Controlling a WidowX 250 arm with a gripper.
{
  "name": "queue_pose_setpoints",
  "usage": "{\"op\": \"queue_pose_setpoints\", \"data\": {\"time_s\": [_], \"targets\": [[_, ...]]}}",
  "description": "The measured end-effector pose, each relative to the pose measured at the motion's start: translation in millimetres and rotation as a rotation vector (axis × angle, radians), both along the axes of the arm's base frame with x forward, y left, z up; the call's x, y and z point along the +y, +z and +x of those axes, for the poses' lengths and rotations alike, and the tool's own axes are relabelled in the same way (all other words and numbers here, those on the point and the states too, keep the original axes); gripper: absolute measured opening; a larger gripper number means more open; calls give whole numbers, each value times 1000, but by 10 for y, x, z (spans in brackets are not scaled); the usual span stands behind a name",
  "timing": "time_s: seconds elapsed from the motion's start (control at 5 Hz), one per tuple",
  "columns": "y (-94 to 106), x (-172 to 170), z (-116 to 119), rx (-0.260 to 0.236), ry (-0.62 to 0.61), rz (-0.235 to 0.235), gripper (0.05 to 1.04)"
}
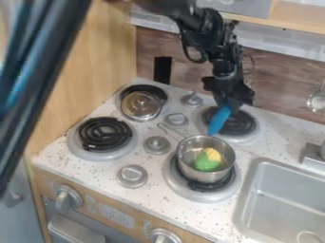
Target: Move the blue fork to the top right burner
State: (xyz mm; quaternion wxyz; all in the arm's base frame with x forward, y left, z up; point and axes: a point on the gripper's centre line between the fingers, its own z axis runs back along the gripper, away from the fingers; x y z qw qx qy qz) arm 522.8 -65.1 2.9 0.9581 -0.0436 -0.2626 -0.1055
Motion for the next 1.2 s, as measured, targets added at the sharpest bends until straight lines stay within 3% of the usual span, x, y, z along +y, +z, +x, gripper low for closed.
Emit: {"op": "queue_pose_setpoints", "data": {"time_s": [0.2,0.4,0.6,0.8,1.0,1.2], "targets": [[-214,-22,35,70,-4,-5,320],[-309,-39,81,105,-7,-9,320],[-323,-39,86,109,-2,-11,365],[-391,16,40,112,12,19,667],[-187,66,-41,68,29,40,953],[176,85,-203,2,37,74,1014]]}}
